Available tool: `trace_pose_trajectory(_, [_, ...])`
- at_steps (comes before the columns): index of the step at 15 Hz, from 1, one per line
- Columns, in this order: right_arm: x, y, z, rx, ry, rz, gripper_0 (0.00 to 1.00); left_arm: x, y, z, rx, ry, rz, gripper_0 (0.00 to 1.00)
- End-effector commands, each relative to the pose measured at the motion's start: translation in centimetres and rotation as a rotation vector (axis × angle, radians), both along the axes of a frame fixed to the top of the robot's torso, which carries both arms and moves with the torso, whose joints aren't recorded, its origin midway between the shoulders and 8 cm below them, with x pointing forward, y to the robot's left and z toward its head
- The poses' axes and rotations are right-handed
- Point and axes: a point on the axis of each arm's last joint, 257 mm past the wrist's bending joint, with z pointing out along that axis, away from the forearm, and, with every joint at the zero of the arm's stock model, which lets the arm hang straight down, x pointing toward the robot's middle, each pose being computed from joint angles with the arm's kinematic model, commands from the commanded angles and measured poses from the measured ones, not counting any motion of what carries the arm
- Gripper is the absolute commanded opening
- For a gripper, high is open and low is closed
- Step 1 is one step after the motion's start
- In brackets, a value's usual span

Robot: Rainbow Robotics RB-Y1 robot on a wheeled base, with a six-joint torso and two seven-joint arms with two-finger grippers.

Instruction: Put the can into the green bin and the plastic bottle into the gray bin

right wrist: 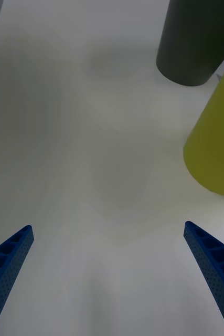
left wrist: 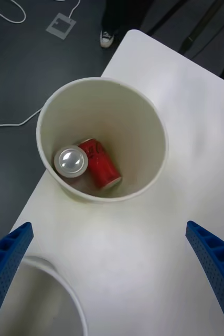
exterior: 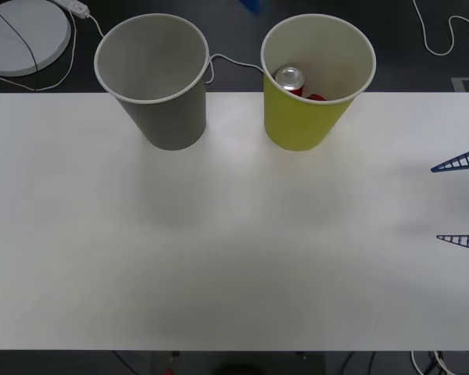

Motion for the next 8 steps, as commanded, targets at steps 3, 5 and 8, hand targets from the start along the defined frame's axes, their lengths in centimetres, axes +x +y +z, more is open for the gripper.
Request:
trace_pose_trajectory(3, [0.0, 0.0, 0.0, 0.000, 0.000, 0.000, 1.00, -1.6, 6.8, -0.3, -0.007, 0.022, -0.003, 1.00])
trace_pose_trajectory(5, [0.0, 0.0, 0.0, 0.000, 0.000, 0.000, 1.00, -2.1, 9.9, -0.7, -0.010, 0.024, 0.012, 1.00])
trace_pose_trajectory(8, [0.0, 0.0, 0.0, 0.000, 0.000, 0.000, 1.00, -3.2, 14.4, -1.4, -0.013, 0.012, 0.008, 1.00])
